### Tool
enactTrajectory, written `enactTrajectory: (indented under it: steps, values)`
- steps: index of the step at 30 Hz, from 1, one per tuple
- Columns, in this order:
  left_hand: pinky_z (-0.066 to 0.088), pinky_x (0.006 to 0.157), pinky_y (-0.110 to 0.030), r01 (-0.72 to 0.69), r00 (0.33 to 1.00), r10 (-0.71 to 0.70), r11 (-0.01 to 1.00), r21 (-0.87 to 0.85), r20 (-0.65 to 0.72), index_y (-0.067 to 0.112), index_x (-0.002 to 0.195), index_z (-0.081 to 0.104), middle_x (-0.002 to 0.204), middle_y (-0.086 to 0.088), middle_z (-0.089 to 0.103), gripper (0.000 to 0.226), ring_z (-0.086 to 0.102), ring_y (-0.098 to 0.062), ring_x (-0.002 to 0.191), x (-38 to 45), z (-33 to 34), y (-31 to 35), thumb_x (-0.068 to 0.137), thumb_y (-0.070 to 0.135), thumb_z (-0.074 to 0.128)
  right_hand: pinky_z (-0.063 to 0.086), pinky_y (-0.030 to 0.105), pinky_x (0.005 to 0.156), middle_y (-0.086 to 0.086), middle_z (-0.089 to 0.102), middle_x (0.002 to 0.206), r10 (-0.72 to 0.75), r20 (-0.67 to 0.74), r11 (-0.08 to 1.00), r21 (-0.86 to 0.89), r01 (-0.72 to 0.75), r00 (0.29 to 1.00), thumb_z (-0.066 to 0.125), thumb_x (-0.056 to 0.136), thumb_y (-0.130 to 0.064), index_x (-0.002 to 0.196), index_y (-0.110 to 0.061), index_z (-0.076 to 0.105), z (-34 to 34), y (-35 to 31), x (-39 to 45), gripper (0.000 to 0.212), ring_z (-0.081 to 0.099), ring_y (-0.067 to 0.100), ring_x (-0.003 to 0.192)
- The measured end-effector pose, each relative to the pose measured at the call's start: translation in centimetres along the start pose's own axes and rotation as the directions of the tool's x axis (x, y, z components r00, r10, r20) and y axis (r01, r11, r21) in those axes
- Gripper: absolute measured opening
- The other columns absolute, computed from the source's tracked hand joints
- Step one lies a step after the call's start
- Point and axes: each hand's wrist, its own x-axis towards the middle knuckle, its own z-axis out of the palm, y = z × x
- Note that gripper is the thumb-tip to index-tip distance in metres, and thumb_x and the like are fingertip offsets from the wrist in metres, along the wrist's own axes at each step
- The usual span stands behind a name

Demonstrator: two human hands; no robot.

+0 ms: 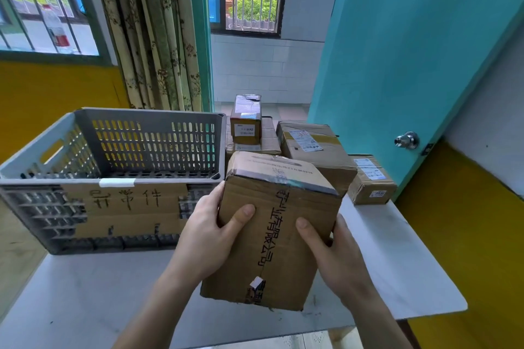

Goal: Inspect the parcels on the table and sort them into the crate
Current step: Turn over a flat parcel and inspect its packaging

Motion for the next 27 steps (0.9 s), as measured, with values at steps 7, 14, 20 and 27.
enactTrajectory:
  steps: [7, 14, 20, 27]
  values:
    - [0.059, 0.084, -0.024, 0.025, 0.999, -0.021, 0.996, -0.085, 0.049, 0.046, 0.136, 0.054, 0.116, 0.019, 0.072, 0.057, 0.069, 0.0, 0.104, -0.3, 0.3, -0.7, 0.083, 0.065, 0.061, 0.048, 0.008, 0.064, -0.037, 0.069, 0.088, -0.024, -0.047, 0.998, -0.068, 0.02, 0.999, 0.066, 0.066, -0.066, 0.099, -0.043, 0.061, -0.5, -0.8, -0.1, 0.041, 0.063, -0.016, 0.086]
    - [0.045, 0.066, -0.03, 0.168, 0.985, -0.174, 0.97, -0.176, -0.016, 0.027, 0.105, 0.056, 0.101, 0.004, 0.068, 0.045, 0.063, -0.009, 0.094, -0.2, 0.4, 1.8, 0.094, 0.069, 0.043, 0.053, 0.013, 0.064, -0.035, 0.069, 0.089, -0.021, -0.013, 1.0, -0.017, 0.021, 1.0, 0.05, 0.076, -0.071, 0.103, -0.034, 0.058, -0.8, -1.2, -0.1, 0.046, 0.065, -0.012, 0.087]
    - [0.05, 0.069, -0.025, 0.176, 0.984, -0.168, 0.964, -0.2, 0.055, 0.024, 0.112, 0.054, 0.108, 0.002, 0.07, 0.018, 0.067, -0.011, 0.095, -0.3, 1.0, 0.5, 0.1, 0.033, 0.063, 0.061, 0.037, 0.085, -0.009, 0.071, 0.102, 0.052, -0.07, 0.998, 0.035, -0.049, 0.996, 0.06, 0.097, -0.047, 0.106, -0.031, 0.061, -1.6, -1.4, 1.1, 0.018, 0.067, 0.014, 0.099]
    - [0.06, 0.093, -0.038, 0.085, 0.994, -0.073, 0.983, -0.165, 0.08, 0.045, 0.128, 0.061, 0.127, 0.01, 0.061, 0.06, 0.067, -0.007, 0.11, 0.9, 0.9, 0.5, 0.076, 0.075, 0.067, 0.06, 0.035, 0.092, -0.014, 0.074, 0.107, 0.052, 0.006, 0.991, 0.122, -0.052, 0.999, 0.06, 0.088, -0.053, 0.118, -0.038, 0.064, -1.2, -0.9, 1.2, 0.033, 0.068, 0.012, 0.106]
